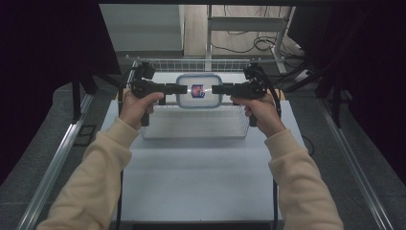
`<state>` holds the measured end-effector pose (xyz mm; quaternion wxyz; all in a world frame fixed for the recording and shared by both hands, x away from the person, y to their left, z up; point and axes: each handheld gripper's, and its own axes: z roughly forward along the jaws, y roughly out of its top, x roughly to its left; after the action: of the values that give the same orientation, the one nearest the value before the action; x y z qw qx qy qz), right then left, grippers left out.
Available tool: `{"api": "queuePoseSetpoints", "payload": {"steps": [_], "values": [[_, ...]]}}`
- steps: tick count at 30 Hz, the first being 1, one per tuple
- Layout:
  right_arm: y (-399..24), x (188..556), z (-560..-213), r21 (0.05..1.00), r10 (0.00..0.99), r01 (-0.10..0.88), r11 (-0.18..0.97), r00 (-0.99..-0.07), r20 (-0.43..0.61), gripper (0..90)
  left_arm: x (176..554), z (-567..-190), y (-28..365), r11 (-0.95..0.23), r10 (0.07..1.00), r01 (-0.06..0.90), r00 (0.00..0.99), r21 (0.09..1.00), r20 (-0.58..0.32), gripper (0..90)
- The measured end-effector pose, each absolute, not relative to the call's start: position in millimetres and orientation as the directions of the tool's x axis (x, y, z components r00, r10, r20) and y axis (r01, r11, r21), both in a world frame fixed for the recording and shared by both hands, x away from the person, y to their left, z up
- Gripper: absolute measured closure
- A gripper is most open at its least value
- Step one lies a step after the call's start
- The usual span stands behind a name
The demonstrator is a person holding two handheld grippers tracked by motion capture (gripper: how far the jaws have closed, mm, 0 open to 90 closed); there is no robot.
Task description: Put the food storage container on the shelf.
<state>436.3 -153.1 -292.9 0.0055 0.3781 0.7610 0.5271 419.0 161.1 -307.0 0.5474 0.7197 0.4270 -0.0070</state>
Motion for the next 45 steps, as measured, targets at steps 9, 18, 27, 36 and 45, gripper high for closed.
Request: {"api": "queuePoseSetpoints", "payload": {"steps": [9, 18, 27, 36, 45], "values": [[-155, 472, -294, 0.792, 0.565, 0.592, 0.146, -0.707, 0.424, 50.5, 452, -306, 161, -0.055, 0.614, 0.641, 0.627, 0.766, -0.48, 50.6], [-150, 497, -306, 0.737, 0.604, 0.659, 0.149, -0.651, 0.46, 49.8, 483, -326, 163, -0.021, 0.595, 0.724, 0.563, 0.689, -0.573, 48.7], [-143, 514, -312, 0.619, 0.634, 0.783, 0.056, -0.507, 0.584, 47.4, 499, -336, 173, 0.066, 0.547, 0.781, 0.493, 0.621, -0.677, 51.0], [-142, 534, -317, 0.497, 0.642, 0.867, -0.032, -0.363, 0.675, 45.2, 512, -345, 174, 0.131, 0.52, 0.832, 0.405, 0.539, -0.752, 49.2], [-141, 538, -323, 0.469, 0.636, 0.878, -0.096, -0.308, 0.707, 44.1, 514, -349, 173, 0.16, 0.522, 0.833, 0.384, 0.53, -0.762, 47.3]]}}
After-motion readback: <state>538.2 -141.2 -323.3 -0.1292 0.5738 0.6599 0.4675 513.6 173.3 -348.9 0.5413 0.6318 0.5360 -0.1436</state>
